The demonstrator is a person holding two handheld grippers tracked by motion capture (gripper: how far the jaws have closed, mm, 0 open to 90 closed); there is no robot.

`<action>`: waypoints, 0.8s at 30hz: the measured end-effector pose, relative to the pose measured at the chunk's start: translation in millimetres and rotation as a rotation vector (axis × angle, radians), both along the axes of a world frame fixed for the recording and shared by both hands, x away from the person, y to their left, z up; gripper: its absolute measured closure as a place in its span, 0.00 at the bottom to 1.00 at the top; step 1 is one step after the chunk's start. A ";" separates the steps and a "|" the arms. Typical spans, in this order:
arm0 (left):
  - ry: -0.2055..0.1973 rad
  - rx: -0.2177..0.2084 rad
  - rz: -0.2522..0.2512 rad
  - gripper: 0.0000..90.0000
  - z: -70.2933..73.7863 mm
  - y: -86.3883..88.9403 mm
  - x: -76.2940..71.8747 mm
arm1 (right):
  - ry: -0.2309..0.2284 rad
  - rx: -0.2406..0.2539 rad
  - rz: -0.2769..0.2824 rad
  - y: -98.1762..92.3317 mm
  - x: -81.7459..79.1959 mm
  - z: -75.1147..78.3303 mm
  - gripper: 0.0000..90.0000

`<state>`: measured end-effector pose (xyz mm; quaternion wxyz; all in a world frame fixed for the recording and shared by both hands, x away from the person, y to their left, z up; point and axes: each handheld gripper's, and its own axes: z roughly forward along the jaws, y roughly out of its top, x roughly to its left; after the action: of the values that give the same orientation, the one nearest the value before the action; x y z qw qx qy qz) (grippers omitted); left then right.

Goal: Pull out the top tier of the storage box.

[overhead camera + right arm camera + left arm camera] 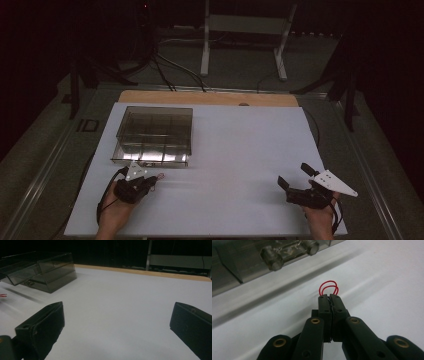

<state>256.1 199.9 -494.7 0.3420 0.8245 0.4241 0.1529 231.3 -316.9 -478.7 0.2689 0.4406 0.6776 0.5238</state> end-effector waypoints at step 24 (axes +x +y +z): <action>0.004 0.015 -0.121 1.00 21.1 -0.5 -7.4 | -0.002 0.001 -0.001 -0.3 -0.4 0.2 0.00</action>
<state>248.6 199.4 -473.6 0.3436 0.8514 0.3731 0.1336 230.9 -317.2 -478.6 0.2698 0.4405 0.6770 0.5243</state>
